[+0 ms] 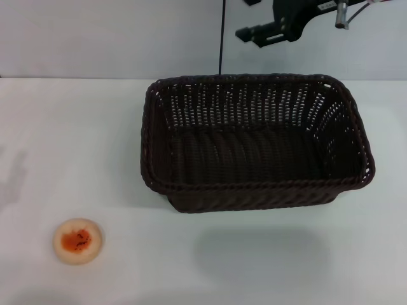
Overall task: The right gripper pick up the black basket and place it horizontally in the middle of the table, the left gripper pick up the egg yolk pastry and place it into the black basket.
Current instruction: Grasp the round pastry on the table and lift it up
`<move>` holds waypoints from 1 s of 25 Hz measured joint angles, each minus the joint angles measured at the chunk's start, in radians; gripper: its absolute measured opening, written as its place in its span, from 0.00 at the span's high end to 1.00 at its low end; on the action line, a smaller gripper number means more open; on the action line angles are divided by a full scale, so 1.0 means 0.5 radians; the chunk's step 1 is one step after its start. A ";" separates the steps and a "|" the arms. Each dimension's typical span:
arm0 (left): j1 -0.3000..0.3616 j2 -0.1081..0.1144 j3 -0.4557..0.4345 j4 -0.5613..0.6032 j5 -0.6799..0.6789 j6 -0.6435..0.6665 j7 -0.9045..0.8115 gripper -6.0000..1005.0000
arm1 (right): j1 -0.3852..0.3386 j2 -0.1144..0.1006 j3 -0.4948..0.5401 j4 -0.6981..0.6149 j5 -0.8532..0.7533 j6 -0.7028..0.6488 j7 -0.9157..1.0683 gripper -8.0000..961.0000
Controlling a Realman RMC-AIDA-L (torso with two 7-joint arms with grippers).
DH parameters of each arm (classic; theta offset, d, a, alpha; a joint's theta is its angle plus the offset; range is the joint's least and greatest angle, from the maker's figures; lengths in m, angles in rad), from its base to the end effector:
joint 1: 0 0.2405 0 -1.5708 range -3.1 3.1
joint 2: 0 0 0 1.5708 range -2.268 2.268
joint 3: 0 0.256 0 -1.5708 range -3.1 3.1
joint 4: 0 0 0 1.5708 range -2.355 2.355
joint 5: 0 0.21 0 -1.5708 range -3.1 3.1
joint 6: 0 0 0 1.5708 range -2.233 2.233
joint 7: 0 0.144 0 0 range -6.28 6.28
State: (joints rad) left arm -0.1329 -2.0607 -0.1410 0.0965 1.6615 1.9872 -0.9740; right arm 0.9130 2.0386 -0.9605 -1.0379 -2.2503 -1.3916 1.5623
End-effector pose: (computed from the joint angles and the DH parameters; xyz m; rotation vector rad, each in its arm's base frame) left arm -0.3497 0.1774 0.0671 -1.4211 -0.6267 -1.4866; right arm 0.0946 0.4372 0.0366 -2.7431 -0.2178 0.1024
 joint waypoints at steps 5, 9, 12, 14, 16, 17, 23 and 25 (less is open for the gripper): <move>-0.003 0.007 0.303 0.217 0.000 -0.032 -0.005 0.47 | -0.352 0.070 0.014 -0.210 0.354 0.176 0.000 0.37; 0.010 0.018 0.542 0.385 0.000 -0.093 -0.027 0.47 | -0.651 0.063 0.081 -0.132 0.940 0.296 -0.151 0.37; 0.037 0.023 0.752 0.511 0.000 -0.155 -0.022 0.47 | -0.826 0.069 0.200 0.009 1.370 0.294 -0.337 0.37; 0.062 0.024 0.858 0.562 0.016 -0.196 0.024 0.47 | -0.940 0.072 0.241 0.113 1.644 0.289 -0.446 0.37; 0.081 0.024 0.917 0.599 0.087 -0.214 0.099 0.47 | -1.039 0.070 0.249 0.217 1.872 0.268 -0.513 0.37; 0.089 0.024 0.929 0.627 0.215 -0.225 0.164 0.47 | -1.112 0.064 0.270 0.314 2.005 0.195 -0.527 0.37; 0.072 0.014 0.935 0.641 0.567 -0.332 0.218 0.47 | -1.212 0.073 0.503 0.721 2.237 -0.100 -0.666 0.37; 0.066 0.014 0.936 0.642 0.622 -0.346 0.216 0.47 | -1.211 0.068 0.533 0.788 2.264 -0.130 -0.710 0.37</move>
State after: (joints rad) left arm -0.0999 -2.0537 0.3268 0.4176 1.9727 1.8144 -0.8661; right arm 0.3075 2.0729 -0.6940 -0.6441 -1.1184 -1.4565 1.2072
